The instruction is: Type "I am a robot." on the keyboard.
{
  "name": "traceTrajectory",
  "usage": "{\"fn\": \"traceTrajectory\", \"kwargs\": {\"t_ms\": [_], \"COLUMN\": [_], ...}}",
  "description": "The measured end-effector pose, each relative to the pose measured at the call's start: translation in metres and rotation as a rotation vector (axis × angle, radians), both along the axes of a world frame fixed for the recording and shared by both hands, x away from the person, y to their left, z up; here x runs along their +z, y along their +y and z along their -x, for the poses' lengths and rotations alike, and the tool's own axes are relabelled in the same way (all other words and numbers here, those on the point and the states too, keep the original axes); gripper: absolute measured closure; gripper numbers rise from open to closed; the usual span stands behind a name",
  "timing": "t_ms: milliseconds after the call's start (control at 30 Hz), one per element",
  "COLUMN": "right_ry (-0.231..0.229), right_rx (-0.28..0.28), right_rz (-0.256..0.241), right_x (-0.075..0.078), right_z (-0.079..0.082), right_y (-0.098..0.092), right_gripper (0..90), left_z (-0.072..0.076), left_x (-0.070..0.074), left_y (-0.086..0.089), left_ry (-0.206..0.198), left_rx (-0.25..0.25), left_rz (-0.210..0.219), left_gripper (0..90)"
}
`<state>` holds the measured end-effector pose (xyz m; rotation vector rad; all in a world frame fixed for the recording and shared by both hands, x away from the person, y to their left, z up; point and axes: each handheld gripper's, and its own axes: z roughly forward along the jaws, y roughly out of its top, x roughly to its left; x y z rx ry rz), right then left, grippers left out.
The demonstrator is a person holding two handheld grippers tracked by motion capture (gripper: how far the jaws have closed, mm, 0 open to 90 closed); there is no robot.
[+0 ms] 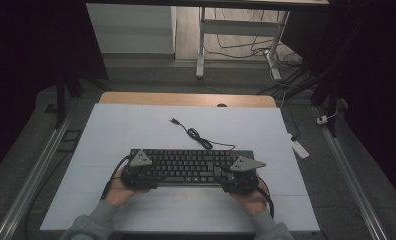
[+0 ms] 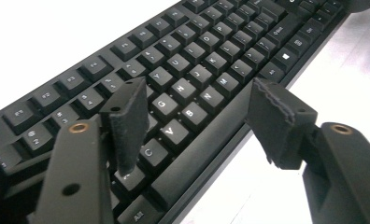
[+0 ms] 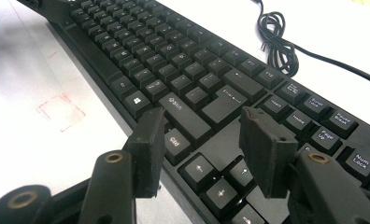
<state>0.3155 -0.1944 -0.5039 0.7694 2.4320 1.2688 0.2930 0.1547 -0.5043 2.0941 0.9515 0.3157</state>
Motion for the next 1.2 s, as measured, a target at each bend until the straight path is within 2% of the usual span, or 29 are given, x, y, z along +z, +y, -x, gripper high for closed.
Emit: {"fn": "traceTrajectory", "kwargs": {"t_ms": [367, 733, 1000, 1200], "right_ry": [-0.002, -0.003, -0.004, -0.006], "right_rx": [-0.002, -0.004, -0.005, -0.005], "right_rz": [0.006, 0.003, 0.005, 0.012], "right_x": [0.0, 0.001, 0.001, 0.001], "right_z": [0.0, 0.0, 0.0, 0.0], "right_y": [0.0, 0.0, 0.0, 0.0], "right_gripper": [50.6, 50.6, 50.6, 50.5], "left_z": [-0.001, -0.001, -0.003, -0.006], "left_x": [0.005, 0.01, 0.01, 0.009], "left_y": [0.007, 0.017, 0.028, 0.035], "left_ry": [-0.011, -0.02, -0.021, 0.003], "left_rx": [0.026, 0.05, 0.08, 0.102], "left_rz": [0.022, 0.038, 0.04, 0.028], "left_gripper": [33.2, 36.8, 43.2, 50.3]}}
